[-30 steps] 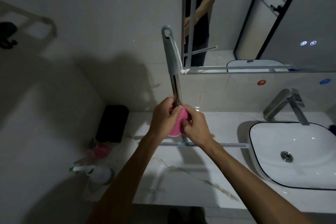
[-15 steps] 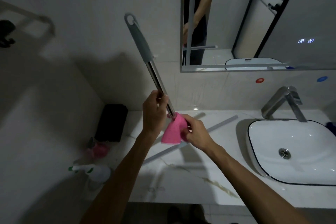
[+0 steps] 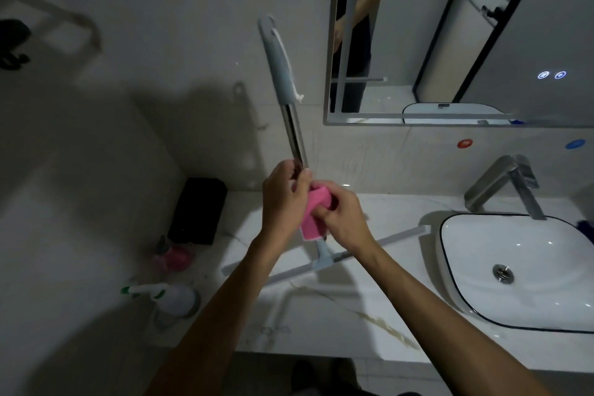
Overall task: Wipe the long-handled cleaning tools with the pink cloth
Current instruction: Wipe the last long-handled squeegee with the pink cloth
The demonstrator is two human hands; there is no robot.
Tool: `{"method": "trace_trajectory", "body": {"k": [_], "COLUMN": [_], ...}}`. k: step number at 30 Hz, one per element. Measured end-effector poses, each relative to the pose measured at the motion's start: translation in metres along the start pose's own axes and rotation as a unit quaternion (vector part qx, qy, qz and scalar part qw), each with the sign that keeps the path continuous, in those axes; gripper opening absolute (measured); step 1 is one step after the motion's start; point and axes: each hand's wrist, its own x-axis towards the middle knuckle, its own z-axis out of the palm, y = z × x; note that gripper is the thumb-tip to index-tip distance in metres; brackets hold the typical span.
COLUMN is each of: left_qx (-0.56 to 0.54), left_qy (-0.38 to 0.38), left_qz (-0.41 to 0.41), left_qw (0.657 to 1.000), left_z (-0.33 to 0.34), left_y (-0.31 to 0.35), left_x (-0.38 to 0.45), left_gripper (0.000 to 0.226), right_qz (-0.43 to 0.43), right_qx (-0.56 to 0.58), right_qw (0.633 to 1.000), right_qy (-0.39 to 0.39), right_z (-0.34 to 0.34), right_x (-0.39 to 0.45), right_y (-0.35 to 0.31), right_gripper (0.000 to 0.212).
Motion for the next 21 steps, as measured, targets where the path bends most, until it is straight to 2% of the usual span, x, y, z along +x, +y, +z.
{"method": "trace_trajectory", "body": {"k": [2, 4, 7, 9, 13, 15, 17, 21], "left_qx": [0.006, -0.002, -0.03, -0.041, -0.089, -0.1, -0.113, -0.166], "left_qy": [-0.03, -0.036, -0.002, 0.022, 0.058, 0.073, 0.085, 0.091], "left_qz": [-0.005, -0.018, -0.032, -0.016, 0.008, 0.009, 0.021, 0.014], "left_qw": [1.0, 0.999, 0.999, 0.999, 0.994, 0.992, 0.99, 0.982], "left_z": [0.003, 0.003, -0.002, -0.007, -0.01, -0.012, -0.012, -0.009], "left_y": [-0.009, -0.011, -0.002, 0.003, -0.001, 0.002, 0.0, -0.006], "left_x": [-0.005, -0.006, -0.002, 0.002, 0.009, 0.011, 0.014, 0.019], "left_gripper": [0.012, 0.014, 0.028, 0.027, 0.027, 0.024, 0.018, 0.015], "right_qz": [-0.015, -0.021, -0.005, 0.011, 0.057, 0.068, 0.083, 0.125], "right_qx": [-0.012, -0.017, -0.002, 0.005, 0.098, 0.102, 0.062, 0.012], "right_qw": [1.0, 1.0, 1.0, 0.999, 0.993, 0.992, 0.995, 0.988], "right_qy": [0.021, 0.004, -0.023, -0.04, 0.011, 0.032, 0.011, -0.086], "right_z": [-0.004, -0.007, -0.008, -0.009, -0.026, -0.034, -0.041, -0.041], "right_x": [0.007, 0.008, 0.003, 0.0, 0.001, 0.004, 0.006, 0.003], "right_y": [-0.006, -0.009, -0.004, 0.002, 0.008, 0.01, 0.012, 0.021], "right_gripper": [0.036, 0.039, 0.038, 0.038, 0.039, 0.035, 0.043, 0.058]}}
